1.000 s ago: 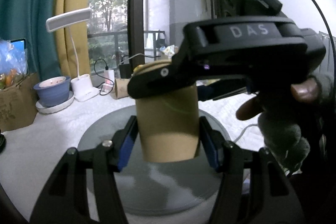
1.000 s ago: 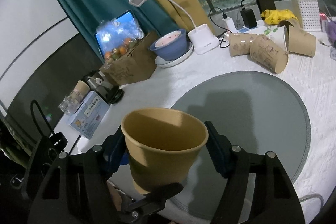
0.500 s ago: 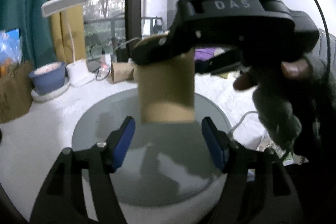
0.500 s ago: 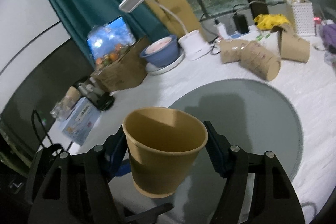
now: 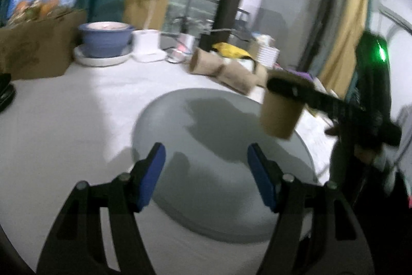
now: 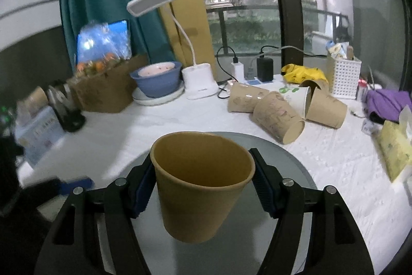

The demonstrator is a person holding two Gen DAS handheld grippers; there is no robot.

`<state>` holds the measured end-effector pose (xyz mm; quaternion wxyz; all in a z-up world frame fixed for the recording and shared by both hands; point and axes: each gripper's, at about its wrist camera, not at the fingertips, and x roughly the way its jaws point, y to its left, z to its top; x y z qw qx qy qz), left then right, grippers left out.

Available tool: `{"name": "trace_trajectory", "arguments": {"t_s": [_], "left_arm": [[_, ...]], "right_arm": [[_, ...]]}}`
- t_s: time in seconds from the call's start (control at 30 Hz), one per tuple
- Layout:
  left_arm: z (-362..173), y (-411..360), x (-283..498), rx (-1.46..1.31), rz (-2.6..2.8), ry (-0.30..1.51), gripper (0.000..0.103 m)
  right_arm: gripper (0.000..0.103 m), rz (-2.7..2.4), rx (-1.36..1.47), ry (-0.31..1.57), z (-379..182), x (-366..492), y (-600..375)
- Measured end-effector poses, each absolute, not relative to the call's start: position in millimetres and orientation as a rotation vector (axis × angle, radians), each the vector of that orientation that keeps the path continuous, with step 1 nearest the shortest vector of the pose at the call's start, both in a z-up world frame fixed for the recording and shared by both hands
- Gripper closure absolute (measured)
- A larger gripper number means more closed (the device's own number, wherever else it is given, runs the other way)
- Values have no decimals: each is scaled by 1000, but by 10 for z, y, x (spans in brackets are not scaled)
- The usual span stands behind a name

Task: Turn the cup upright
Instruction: 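Turn the cup upright with the right gripper and lower it onto the grey mat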

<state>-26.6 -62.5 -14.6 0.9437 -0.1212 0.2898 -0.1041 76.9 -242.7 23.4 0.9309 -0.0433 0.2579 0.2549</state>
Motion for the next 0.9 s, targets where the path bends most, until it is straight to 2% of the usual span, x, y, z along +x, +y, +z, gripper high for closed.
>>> {"name": "trace_trajectory", "arguments": {"t_s": [0.37, 0.63, 0.77, 0.8, 0.9], "left_arm": [[-208, -488, -87, -306, -131, 625, 35], [-255, -456, -19, -315, -102, 651, 35], [-252, -464, -16, -311, -96, 658, 35], [-247, -470, -19, -309, -96, 657, 35], [-221, -491, -43, -309, -101, 645, 27]], "right_arm": [[32, 492, -273, 495, 39, 831, -2177], [32, 482, -292, 515, -2, 817, -2135], [29, 482, -315, 532, -27, 787, -2102], [26, 484, -311, 536, -24, 772, -2100], [21, 484, -305, 533, 11, 720, -2111]]}}
